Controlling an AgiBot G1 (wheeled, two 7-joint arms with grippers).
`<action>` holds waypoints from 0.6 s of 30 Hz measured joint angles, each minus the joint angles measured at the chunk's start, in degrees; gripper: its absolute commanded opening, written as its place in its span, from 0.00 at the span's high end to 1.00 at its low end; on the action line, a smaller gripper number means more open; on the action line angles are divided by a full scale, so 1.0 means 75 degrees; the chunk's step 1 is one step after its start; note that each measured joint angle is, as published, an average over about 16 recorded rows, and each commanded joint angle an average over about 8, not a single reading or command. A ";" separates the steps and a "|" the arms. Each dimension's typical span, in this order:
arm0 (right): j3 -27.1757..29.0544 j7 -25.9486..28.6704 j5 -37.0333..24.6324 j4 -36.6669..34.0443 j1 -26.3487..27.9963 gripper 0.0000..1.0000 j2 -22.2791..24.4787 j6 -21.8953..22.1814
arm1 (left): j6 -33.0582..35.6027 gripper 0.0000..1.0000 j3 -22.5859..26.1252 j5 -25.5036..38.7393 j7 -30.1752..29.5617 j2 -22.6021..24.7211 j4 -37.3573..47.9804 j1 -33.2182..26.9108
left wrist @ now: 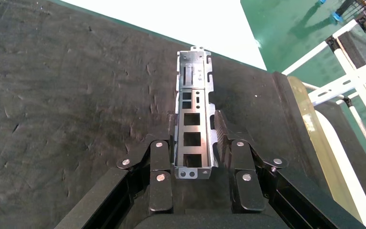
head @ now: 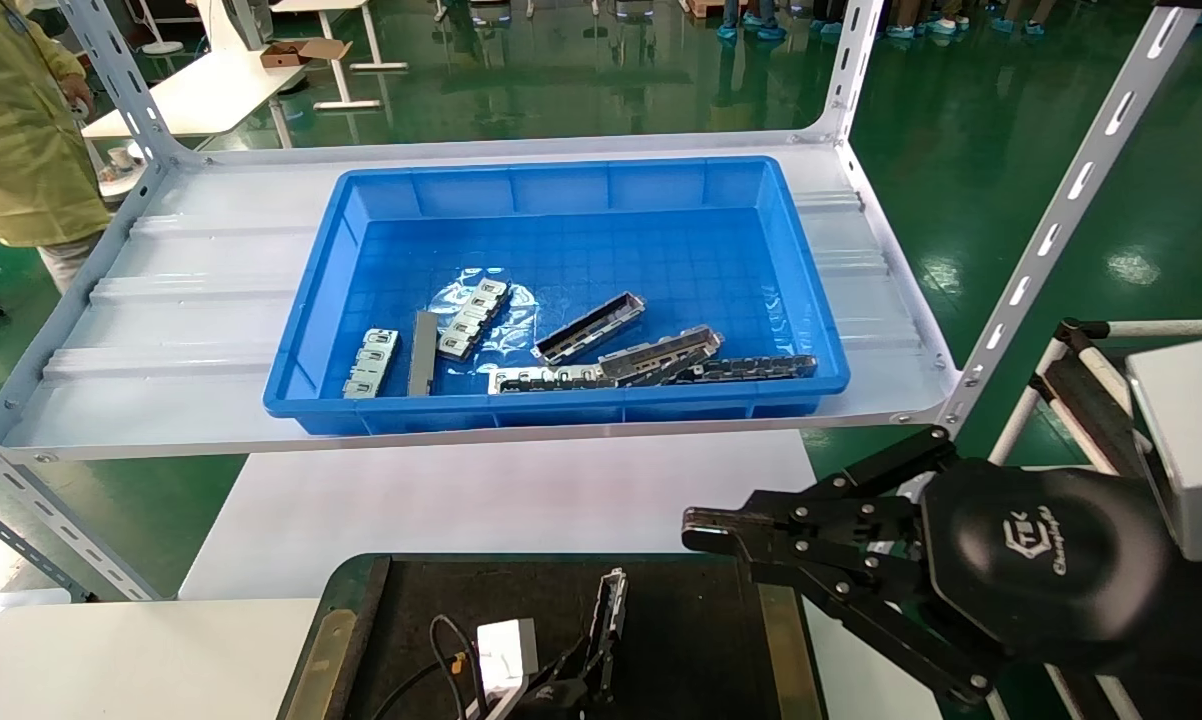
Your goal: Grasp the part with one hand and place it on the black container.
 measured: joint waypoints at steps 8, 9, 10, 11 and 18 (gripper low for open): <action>-0.0003 -0.0002 0.0002 0.0000 0.0001 0.00 0.0001 0.0001 | -0.0038 0.00 -0.0021 0.0056 -0.0021 0.0052 0.0037 0.0026; -0.0004 -0.0002 0.0003 0.0000 0.0001 0.00 0.0002 0.0002 | -0.0044 0.00 -0.0022 0.0062 -0.0022 0.0060 0.0040 0.0028; -0.0004 -0.0002 0.0003 0.0000 0.0001 0.00 0.0002 0.0002 | -0.0050 0.00 -0.0023 0.0069 -0.0022 0.0067 0.0042 0.0030; -0.0005 -0.0002 0.0003 0.0000 0.0001 0.00 0.0002 0.0002 | -0.0056 0.00 -0.0023 0.0075 -0.0023 0.0074 0.0044 0.0031; -0.0007 -0.0004 0.0005 0.0000 0.0002 0.00 0.0003 0.0003 | -0.0069 0.00 -0.0025 0.0130 -0.0018 0.0092 0.0007 0.0022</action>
